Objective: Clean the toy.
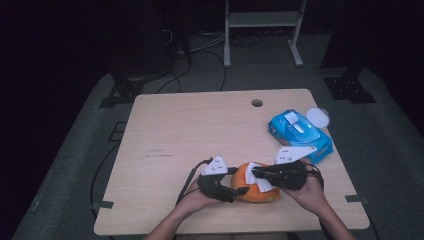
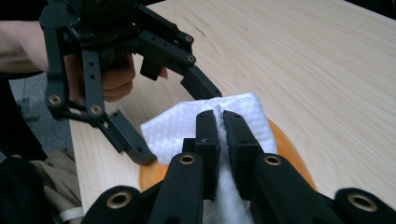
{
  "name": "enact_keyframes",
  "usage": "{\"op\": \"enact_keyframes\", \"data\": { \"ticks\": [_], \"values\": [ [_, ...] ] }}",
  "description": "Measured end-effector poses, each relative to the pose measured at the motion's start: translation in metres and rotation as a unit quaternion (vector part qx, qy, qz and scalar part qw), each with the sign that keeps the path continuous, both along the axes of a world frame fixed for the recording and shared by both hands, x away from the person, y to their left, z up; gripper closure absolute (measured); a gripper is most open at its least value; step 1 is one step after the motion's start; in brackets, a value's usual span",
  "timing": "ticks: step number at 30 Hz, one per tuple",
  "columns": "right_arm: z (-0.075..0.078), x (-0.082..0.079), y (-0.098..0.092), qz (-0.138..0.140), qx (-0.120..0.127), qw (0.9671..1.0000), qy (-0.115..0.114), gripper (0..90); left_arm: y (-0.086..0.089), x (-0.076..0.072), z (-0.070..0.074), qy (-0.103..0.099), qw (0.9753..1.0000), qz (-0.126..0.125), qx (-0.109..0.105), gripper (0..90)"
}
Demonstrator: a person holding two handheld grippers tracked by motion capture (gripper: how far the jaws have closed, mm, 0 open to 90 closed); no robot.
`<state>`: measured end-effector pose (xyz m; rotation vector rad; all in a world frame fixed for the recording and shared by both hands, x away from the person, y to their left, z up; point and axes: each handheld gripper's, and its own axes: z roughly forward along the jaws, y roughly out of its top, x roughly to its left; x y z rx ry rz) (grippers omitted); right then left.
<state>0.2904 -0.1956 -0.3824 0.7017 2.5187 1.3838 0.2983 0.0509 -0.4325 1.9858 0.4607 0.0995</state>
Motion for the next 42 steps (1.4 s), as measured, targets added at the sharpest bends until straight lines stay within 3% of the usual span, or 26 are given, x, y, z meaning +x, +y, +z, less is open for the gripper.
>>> {"op": "enact_keyframes", "data": {
  "ticks": [3, 5, 6, 7, 10, 13, 15, 16, 17, 19, 23, 29, 31, 34, 37, 42],
  "values": [
    [-0.001, -0.002, 0.007, 0.006, -0.004, 1.0000, -0.002, 84.3, -0.003, -0.004, 0.004, -0.007, 1.0000, -0.003, 0.004, 30.2],
    [-0.001, -0.007, 0.022, 0.031, -0.009, 0.9995, -0.002, 84.3, -0.004, -0.007, 0.011, -0.017, 0.9997, -0.011, -0.009, 32.9],
    [-0.002, -0.011, 0.030, 0.042, -0.023, 0.9988, -0.009, 84.3, -0.004, -0.009, 0.012, -0.030, 0.9994, -0.015, -0.002, 34.1],
    [-0.002, -0.012, 0.031, 0.042, -0.028, 0.9986, -0.012, 84.3, -0.004, -0.009, 0.011, -0.031, 0.9994, -0.015, 0.002, 32.8],
    [-0.003, -0.008, 0.028, 0.039, -0.024, 0.9989, -0.005, 84.3, -0.005, -0.005, 0.001, -0.018, 0.9997, -0.008, 0.016, 19.8],
    [-0.003, -0.004, 0.019, 0.028, -0.016, 0.9995, 0.000, 84.3, -0.007, 0.002, -0.010, 0.013, 0.9995, 0.002, 0.029, 8.2],
    [-0.001, -0.004, 0.014, 0.019, -0.016, 0.9997, -0.006, 84.3, -0.007, 0.005, -0.015, 0.030, 0.9992, 0.006, 0.026, 7.7],
    [0.000, -0.003, 0.012, 0.015, -0.015, 0.9998, -0.005, 84.3, -0.007, 0.005, -0.016, 0.038, 0.9991, -0.004, 0.020, 11.4],
    [-0.001, -0.003, 0.012, 0.014, -0.014, 0.9998, -0.005, 84.3, -0.007, 0.004, -0.015, 0.027, 0.9994, -0.008, 0.021, 18.3],
    [-0.003, -0.005, 0.017, 0.017, -0.018, 0.9997, -0.005, 84.3, -0.009, 0.001, -0.013, 0.016, 0.9993, -0.014, 0.029, 22.6],
    [-0.003, -0.010, 0.028, 0.033, -0.035, 0.9988, -0.014, 84.3, -0.009, -0.001, -0.012, 0.008, 0.9993, -0.019, 0.032, 23.8],
    [0.005, -0.006, 0.002, -0.005, -0.031, 0.9993, -0.023, 84.3, -0.010, -0.003, -0.013, 0.006, 0.9992, -0.023, 0.032, 22.1],
    [0.004, -0.003, -0.009, -0.020, -0.028, 0.9993, -0.016, 84.3, -0.010, -0.003, -0.013, 0.005, 0.9992, -0.025, 0.031, 20.5],
    [0.001, -0.002, -0.013, -0.019, -0.024, 0.9995, -0.008, 84.4, -0.010, 0.000, -0.012, 0.014, 0.9995, -0.021, 0.020, 13.6],
    [0.000, -0.006, 0.000, 0.001, -0.026, 0.9996, -0.009, 84.3, -0.012, 0.000, -0.014, 0.005, 0.9998, -0.017, 0.009, 7.3],
    [-0.010, -0.013, 0.031, 0.037, -0.045, 0.9983, -0.009, 84.3, -0.014, -0.006, -0.017, -0.017, 0.9985, -0.030, 0.043, 17.3]
  ]
}}
